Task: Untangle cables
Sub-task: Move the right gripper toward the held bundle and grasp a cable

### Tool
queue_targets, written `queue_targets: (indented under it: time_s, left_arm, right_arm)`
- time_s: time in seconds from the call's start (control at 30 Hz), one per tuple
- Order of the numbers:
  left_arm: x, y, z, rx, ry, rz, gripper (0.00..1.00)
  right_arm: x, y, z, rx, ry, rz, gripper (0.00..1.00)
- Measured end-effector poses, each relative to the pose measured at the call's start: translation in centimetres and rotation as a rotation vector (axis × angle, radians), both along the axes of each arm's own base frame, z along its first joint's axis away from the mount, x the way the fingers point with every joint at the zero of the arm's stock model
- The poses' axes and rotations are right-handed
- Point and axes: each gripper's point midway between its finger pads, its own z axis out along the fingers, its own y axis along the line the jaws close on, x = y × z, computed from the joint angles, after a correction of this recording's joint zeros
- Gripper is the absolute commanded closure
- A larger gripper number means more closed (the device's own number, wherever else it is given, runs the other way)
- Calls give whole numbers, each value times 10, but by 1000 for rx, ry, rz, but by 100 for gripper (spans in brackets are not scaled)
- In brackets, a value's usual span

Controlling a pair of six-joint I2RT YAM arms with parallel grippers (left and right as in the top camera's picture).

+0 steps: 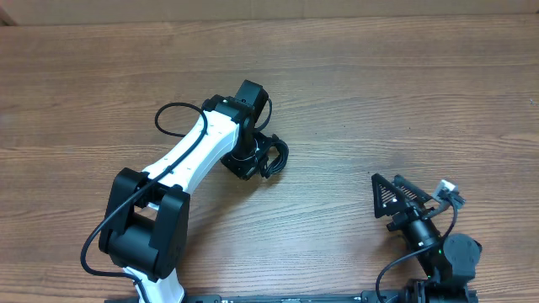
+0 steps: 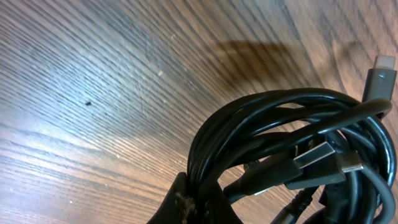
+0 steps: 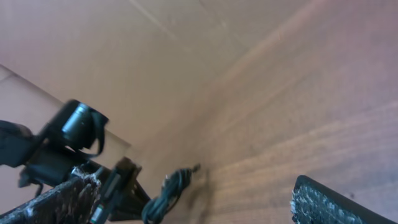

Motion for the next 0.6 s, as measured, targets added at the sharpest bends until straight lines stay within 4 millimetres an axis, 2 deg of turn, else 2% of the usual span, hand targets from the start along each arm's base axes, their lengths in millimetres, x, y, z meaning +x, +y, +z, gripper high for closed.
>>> queue_targets:
  time_s: [0.13, 0.2, 0.3, 0.43, 0.6]
  left_arm:
    - [-4, -11, 4, -81, 39, 18, 96]
    - [-6, -16, 8, -133, 73, 59, 96]
    - [-8, -21, 13, -197, 127, 130, 96]
    - [-10, -29, 21, -275, 208, 232, 96]
    - [-16, -43, 33, -364, 316, 334, 96]
  right_arm:
    - [-5, 5, -13, -15, 147, 34, 0]
    - [-8, 8, -12, -30, 220, 62, 0]
    - [-8, 18, 0, -44, 264, 137, 0]
    - [-1, 37, 23, -25, 212, 284, 0]
    - [6, 53, 26, 40, 213, 409, 0]
